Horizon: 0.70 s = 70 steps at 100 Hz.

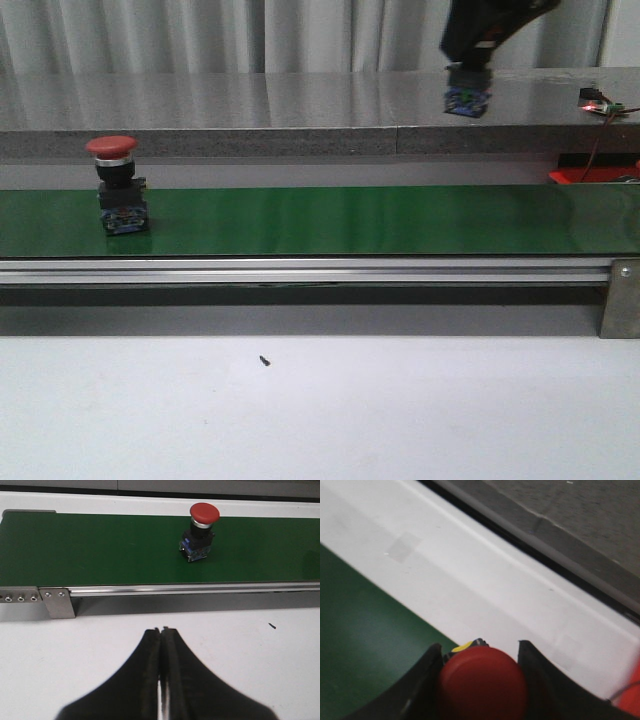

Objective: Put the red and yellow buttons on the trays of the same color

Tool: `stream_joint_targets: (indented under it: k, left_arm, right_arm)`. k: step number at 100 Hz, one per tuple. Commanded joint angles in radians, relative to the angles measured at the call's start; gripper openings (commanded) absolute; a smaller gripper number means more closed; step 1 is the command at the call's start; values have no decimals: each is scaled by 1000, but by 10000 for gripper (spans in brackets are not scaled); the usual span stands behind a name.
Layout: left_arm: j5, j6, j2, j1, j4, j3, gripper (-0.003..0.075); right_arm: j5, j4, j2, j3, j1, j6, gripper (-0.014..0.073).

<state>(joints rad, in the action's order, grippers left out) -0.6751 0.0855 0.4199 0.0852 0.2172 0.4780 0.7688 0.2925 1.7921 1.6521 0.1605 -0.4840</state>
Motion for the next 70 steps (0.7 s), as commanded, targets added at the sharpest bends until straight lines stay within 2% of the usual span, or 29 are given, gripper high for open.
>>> stream_joint_targets:
  k: [1,38,70]
  left_arm:
    - [63,1,4,7,19,24,-20]
    - [63,1,4,7,19,24,-20]
    - [63,1,4,7,19,24,-20]
  right_arm:
    - [-36,17,-67,30,-79,16,127]
    - [-55,18,-67,28,-379,43,127]
    - [-158,21,-31,17,-503,102,127]
